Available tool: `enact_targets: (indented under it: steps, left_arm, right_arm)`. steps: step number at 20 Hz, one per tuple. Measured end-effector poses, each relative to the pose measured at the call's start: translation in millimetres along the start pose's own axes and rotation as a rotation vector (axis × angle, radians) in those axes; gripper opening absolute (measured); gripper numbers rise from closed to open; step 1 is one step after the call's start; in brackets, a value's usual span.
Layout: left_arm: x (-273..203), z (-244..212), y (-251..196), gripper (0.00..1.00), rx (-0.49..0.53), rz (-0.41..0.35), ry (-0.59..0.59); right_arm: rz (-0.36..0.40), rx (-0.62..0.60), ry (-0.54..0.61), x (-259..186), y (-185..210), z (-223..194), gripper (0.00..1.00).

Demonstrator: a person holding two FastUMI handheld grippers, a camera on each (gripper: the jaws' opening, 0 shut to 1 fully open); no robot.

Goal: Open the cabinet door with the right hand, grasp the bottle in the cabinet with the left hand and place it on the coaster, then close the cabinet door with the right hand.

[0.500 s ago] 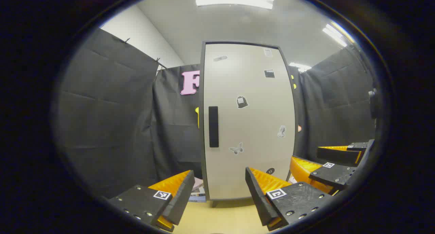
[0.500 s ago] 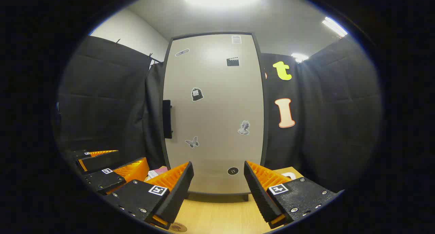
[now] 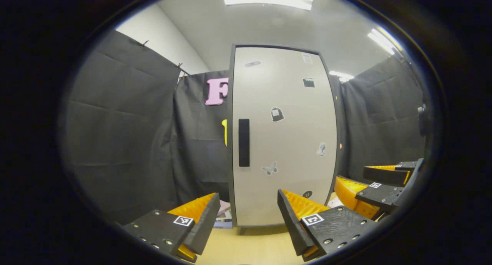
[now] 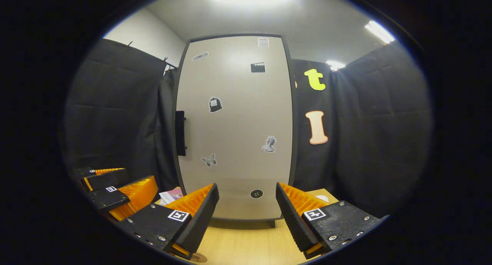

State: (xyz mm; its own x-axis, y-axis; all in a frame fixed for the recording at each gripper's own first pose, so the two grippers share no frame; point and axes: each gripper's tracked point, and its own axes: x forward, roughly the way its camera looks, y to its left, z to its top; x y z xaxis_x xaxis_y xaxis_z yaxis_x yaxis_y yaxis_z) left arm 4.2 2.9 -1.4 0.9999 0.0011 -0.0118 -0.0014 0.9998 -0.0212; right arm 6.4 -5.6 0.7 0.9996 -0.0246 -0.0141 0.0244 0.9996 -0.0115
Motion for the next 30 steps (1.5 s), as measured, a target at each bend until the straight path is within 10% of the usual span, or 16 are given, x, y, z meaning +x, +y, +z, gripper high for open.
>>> enact_targets:
  steps: [30]
  left_arm:
    - [-37.2, -22.6, 16.8, 0.86, 0.033, -0.078, 0.022]
  right_arm:
    - [0.023, -0.076, -0.083, 72.2, 13.0, 67.4, 0.95]
